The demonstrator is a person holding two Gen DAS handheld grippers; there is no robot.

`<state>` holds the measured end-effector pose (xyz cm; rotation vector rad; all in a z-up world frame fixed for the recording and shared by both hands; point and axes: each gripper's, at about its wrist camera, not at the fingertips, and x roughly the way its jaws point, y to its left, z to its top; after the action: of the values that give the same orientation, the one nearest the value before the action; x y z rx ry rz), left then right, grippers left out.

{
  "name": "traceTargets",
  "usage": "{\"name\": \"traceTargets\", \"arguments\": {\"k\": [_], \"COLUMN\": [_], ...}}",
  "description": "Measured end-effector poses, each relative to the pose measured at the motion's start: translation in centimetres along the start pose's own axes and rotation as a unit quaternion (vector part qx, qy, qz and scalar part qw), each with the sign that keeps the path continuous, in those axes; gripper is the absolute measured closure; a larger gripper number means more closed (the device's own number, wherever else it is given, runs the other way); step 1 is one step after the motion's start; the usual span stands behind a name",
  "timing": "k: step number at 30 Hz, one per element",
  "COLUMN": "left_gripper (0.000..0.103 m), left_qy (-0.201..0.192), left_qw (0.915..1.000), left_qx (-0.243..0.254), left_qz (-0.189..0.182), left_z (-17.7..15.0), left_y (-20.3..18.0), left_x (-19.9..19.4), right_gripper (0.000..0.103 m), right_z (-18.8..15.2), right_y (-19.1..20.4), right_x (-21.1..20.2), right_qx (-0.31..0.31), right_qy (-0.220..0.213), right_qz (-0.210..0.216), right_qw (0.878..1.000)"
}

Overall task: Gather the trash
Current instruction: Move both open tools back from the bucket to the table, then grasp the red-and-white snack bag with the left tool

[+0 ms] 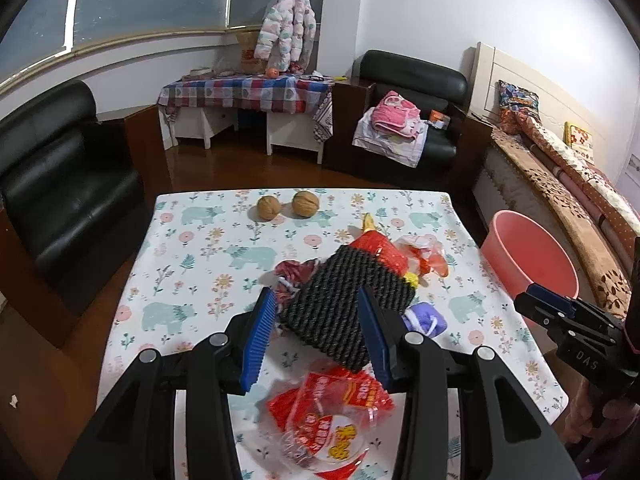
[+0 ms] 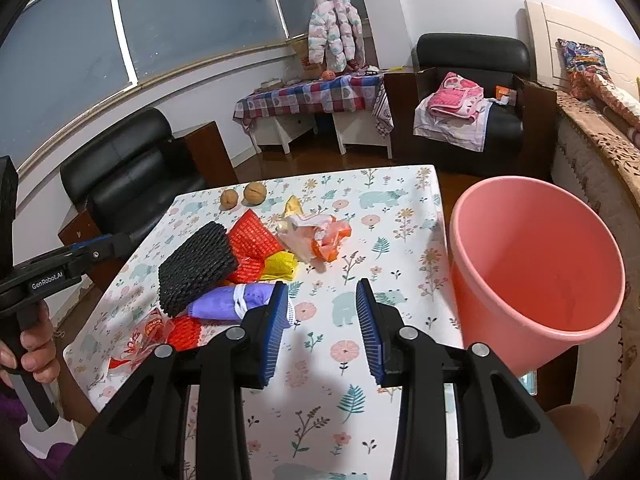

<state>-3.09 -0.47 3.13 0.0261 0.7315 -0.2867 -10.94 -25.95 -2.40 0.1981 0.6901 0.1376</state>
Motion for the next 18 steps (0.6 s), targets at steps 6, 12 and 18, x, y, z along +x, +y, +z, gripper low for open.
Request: {"name": "traceTargets", "arguments": {"k": [6,12,18], "left_gripper": [0.061,0.06,0.056], "left_qy": [0.007,0.011,0.016], "left_qw": [0.9999,0.9997,0.9994], "left_qx": [-0.006,-0.018,-0.022], "left_qz": [0.009,0.015,0.02], "left_z": [-0.7,-1.2,-2.3], "left_y": [1.2,2.3,3.2], "left_x": [0.1,0.2,-0.4], "right_gripper": [0.067,0.067,0.067], "right_z": [-0.1,-0.2,-0.3], "right_y": [0.5,0.8,1.0], "right_x": [0.6,1.0,1.4], "right_qx": [-0.003,-0.005,-0.003], "right_qy": [0.008,0.015,0.022], "right_qz": [0.005,0.011,0.025], "right_qw": [1.0,1.0,0.999]}}
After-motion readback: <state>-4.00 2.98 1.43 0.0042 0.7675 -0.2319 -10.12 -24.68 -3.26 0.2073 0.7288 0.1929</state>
